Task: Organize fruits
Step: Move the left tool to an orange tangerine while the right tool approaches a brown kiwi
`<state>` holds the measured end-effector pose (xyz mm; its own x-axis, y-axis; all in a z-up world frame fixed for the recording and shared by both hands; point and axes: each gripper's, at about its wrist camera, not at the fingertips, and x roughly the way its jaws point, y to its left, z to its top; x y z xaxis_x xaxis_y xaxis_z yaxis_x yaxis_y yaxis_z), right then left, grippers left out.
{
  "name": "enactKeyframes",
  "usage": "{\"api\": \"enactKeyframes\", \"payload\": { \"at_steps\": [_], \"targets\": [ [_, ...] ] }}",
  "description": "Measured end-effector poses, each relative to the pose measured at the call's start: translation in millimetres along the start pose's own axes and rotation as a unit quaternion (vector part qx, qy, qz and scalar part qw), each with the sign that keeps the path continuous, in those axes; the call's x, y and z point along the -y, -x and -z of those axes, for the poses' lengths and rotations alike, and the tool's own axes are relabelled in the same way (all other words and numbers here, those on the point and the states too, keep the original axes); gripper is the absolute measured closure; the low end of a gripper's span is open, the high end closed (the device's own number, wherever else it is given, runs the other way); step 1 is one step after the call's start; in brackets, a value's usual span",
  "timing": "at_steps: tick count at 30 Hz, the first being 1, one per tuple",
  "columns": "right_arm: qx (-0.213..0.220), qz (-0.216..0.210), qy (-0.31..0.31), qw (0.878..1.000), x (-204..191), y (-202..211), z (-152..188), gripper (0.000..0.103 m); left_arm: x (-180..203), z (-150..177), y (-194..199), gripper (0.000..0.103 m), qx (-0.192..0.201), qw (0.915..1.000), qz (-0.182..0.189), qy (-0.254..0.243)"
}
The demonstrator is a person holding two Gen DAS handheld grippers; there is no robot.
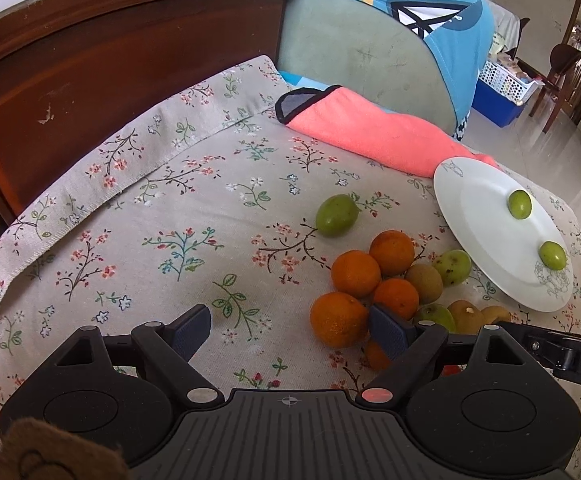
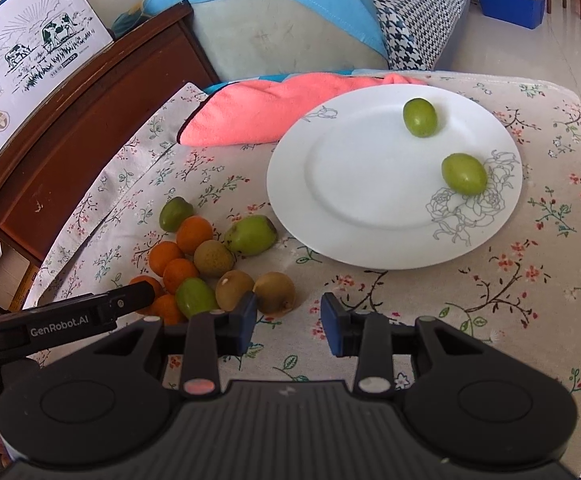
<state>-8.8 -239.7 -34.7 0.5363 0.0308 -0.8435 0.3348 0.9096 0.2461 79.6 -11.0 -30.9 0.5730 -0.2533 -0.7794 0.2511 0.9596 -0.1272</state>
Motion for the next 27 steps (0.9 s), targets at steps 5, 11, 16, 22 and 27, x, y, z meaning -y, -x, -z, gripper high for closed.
{"api": "enactKeyframes", "payload": {
  "at_steps": [5,11,16,22,27],
  "targets": [
    [0.002,0.001,0.002,1.0,-2.2,-1.4,0.0,0.066,-7.4,-1.6,6.0,0.015,0.009,0.9998,-0.011,0.012],
    [0.003,0.006,0.006,1.0,-4.8,-6.4,0.2,0.067,7.2,3.5,5.0,0.017,0.011,0.9996,0.002,-0.028],
    [0.002,0.002,0.008,1.0,-6.4,-9.1,-1.0,0.07,4.8,3.1,4.9,0.025,0.011,0.9997,0.007,-0.021],
    [-0.004,-0.003,0.019,1.0,-9.6,-8.0,-0.8,0.079,7.9,4.8,9.6,0.047,0.018,0.999,0.021,-0.035],
    [-0.001,-0.005,0.011,1.0,-9.4,-8.8,-0.8,0.079,16.1,6.6,7.0,0.049,0.031,0.9977,0.019,-0.057]
  ]
}}
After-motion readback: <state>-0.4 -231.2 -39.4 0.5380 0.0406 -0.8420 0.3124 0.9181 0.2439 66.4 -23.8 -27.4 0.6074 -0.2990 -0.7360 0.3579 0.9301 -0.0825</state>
